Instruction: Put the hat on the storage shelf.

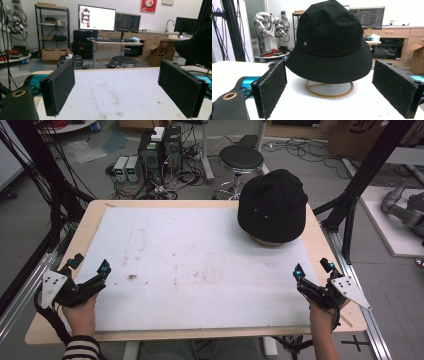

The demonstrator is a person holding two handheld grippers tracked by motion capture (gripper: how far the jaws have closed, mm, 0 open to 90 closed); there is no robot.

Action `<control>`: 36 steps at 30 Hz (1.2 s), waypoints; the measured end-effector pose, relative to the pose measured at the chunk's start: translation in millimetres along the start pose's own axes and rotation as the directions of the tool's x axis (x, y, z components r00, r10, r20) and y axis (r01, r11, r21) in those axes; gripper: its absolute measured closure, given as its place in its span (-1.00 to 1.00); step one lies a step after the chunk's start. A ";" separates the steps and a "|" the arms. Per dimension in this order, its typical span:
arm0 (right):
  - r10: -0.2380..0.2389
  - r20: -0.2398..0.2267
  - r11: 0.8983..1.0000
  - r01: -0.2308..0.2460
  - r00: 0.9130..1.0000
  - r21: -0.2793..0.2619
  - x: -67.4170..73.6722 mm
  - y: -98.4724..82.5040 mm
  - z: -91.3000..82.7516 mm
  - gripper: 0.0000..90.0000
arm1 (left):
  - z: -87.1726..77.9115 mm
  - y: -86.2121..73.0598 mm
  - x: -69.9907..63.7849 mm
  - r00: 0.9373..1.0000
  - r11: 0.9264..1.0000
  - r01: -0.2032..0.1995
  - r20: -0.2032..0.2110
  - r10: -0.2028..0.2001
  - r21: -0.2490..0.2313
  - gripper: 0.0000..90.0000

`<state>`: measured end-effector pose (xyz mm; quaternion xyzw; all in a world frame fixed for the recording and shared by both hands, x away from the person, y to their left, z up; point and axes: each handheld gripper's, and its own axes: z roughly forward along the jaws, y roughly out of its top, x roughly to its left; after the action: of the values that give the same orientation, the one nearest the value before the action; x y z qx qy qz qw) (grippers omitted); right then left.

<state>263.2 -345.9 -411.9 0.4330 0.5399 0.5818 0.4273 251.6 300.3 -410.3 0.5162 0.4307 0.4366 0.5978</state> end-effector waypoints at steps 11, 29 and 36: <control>-0.008 -0.020 1.000 0.008 1.000 0.001 3.9 -0.8 2.8 -0.73 | -4.5 2.0 -0.3 1.000 1.000 0.000 -0.006 0.000 -0.008 -0.68; -0.016 -0.023 1.000 0.016 1.000 0.013 5.5 -4.0 5.7 -0.73 | -4.5 -0.1 1.3 1.000 1.000 -0.005 -0.009 0.005 0.003 -0.68; -0.017 -0.020 1.000 0.018 1.000 0.006 4.5 -3.8 4.8 -0.73 | -3.8 0.2 0.1 1.000 1.000 -0.010 0.000 0.010 0.002 -0.68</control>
<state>266.7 -340.1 -415.3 0.4236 0.5497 0.5807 0.4256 247.9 301.4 -410.4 0.5188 0.4286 0.4390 0.5953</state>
